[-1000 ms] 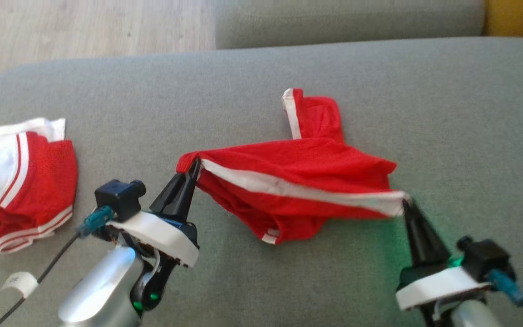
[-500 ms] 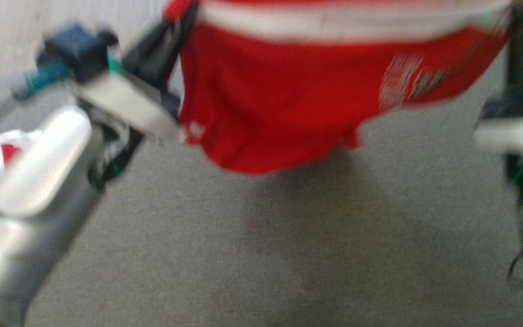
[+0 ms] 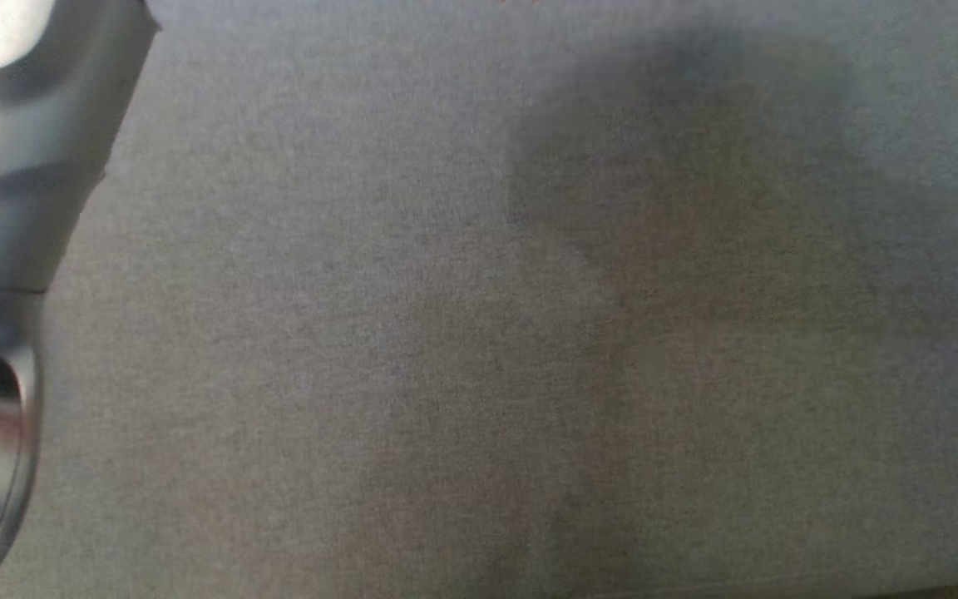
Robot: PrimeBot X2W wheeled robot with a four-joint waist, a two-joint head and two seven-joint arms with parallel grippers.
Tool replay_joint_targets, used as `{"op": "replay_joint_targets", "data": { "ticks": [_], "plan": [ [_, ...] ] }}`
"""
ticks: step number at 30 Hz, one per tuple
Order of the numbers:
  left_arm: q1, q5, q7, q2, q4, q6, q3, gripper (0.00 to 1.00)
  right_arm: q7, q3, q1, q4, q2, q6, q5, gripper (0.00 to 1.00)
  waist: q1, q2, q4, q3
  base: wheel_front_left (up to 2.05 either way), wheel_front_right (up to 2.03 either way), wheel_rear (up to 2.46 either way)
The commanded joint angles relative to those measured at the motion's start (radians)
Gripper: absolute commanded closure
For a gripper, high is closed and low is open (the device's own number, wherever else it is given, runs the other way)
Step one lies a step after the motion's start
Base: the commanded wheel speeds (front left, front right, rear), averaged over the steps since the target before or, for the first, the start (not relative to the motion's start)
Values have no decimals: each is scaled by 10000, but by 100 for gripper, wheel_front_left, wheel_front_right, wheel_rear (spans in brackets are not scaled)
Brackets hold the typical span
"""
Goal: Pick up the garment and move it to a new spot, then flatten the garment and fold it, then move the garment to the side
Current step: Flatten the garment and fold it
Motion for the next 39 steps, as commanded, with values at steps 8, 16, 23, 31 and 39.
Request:
{"op": "replay_joint_targets", "data": {
  "ticks": [8,16,23,31,39],
  "plan": [
    [1454,342,-179,1,-1085,-51,100,100,-109,-325,2030,-733,-153,-9,350,100,-5,0,65,457,0,0,0],
    [5526,-154,-182,-38,-2094,-52,-1578,100,-112,-1455,6729,-1386,223,-9,176,100,-5,0,10,-496,0,0,0],
    [8256,-948,-182,399,-2225,-53,-3570,100,454,-2374,9976,-2186,599,-9,85,100,-5,0,-382,-1592,0,0,0],
    [9955,-1945,328,1119,-2460,-46,-4564,100,1729,-3398,12564,-4042,1212,-9,-4,100,-5,0,-552,-2258,0,0,0],
    [10229,-3100,723,1182,-4149,197,-4022,100,2808,-4642,13540,-5710,1718,-9,-160,100,-5,0,46,-2140,0,0,0]
  ]
}}
